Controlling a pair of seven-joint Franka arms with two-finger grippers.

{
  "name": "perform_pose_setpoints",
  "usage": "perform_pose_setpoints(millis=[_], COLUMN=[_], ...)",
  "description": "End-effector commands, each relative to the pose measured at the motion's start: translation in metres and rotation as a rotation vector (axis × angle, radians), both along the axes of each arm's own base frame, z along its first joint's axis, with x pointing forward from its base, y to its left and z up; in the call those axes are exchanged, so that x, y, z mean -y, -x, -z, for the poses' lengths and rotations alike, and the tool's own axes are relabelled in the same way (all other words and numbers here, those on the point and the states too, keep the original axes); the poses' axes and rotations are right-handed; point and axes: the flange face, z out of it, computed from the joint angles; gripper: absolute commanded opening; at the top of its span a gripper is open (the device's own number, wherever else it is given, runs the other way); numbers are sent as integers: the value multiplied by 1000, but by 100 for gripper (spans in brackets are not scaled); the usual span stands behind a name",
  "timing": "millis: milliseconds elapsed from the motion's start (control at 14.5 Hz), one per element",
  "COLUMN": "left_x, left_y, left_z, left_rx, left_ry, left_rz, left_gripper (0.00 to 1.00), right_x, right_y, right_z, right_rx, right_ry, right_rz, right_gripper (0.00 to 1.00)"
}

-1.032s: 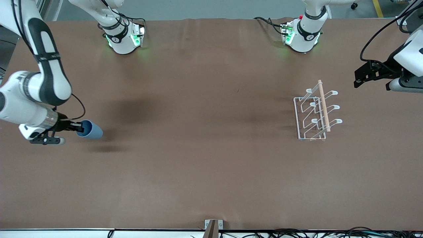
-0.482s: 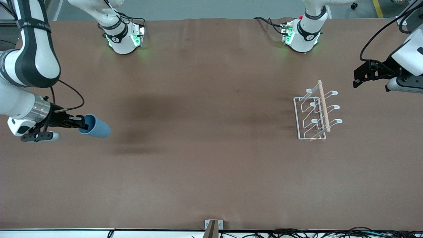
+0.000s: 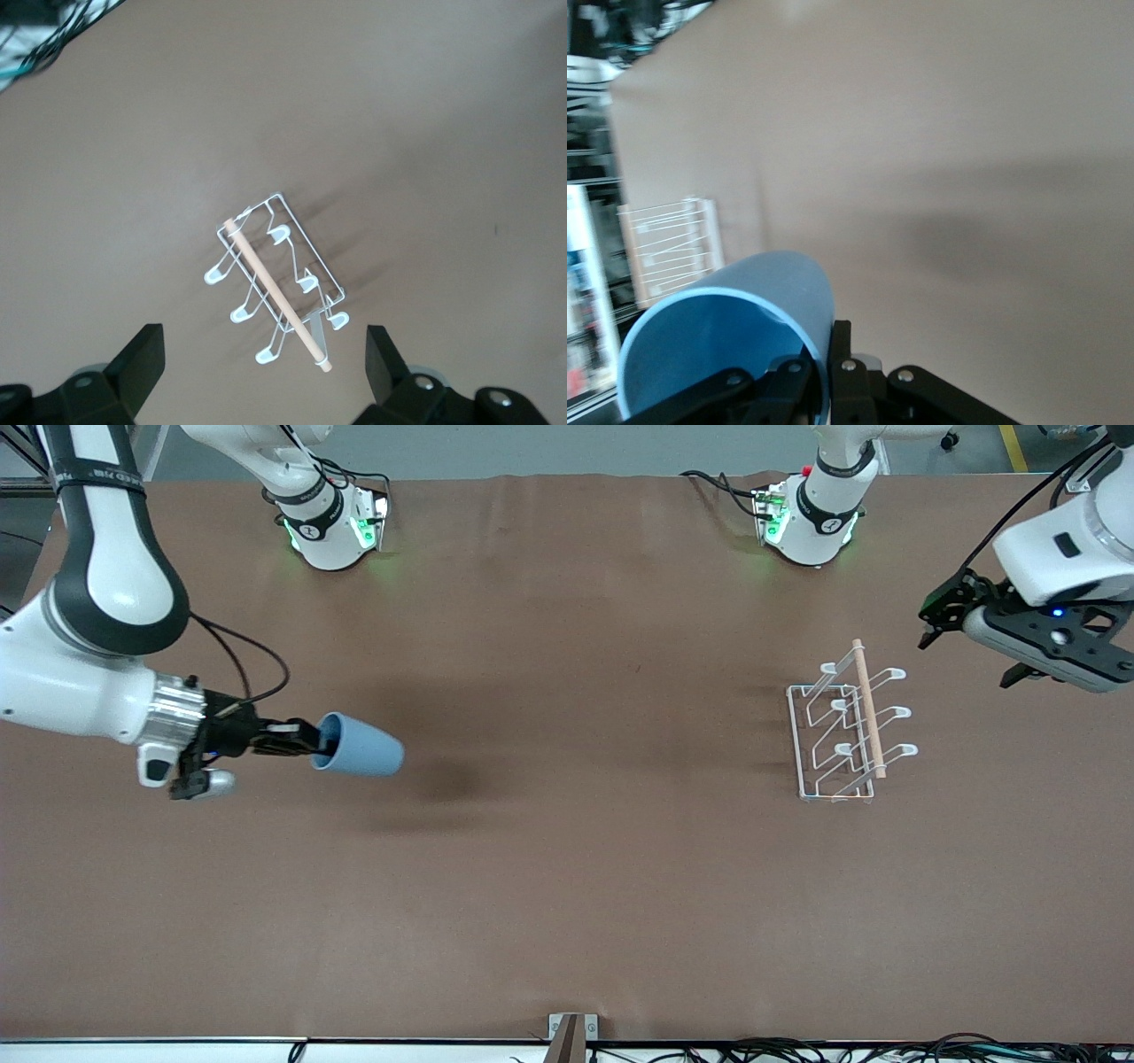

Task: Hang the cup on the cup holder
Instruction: 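Carry the cup toward the rack while the left gripper reaches toward it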

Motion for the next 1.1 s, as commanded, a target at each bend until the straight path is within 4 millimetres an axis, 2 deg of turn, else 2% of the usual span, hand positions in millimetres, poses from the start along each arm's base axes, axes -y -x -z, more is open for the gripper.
perform_pose_setpoints(millis=[0,206,344,551,688,895,1032], left_x=[25,78,114,160,200,256,302], left_y=[0,2,4,5,5,19,28], left_z=[-1,20,34,53,67,99,123], left_rx=[5,-29,-35,-47,-36,-61,-31], left_ry=[6,27,40,68,98,92,53], left_rz=[171,293,420,492,527,563,603], left_gripper=[100,99,99,99,99,100,100], right_x=[-47,-94,-120,-155,-172,-196,-197], right_y=[9,19,27,37,44,56,56], right_z=[0,10,28,56,68,85,93], right_rx=[-10,-42,-15,12,31,49,54], right_ry=[-115,-248,-320,-428,-500,-558,-556], right_rz=[-18,-45,-57,-92,-103,-125,-122], right_gripper=[0,0,0,0,0,0,0])
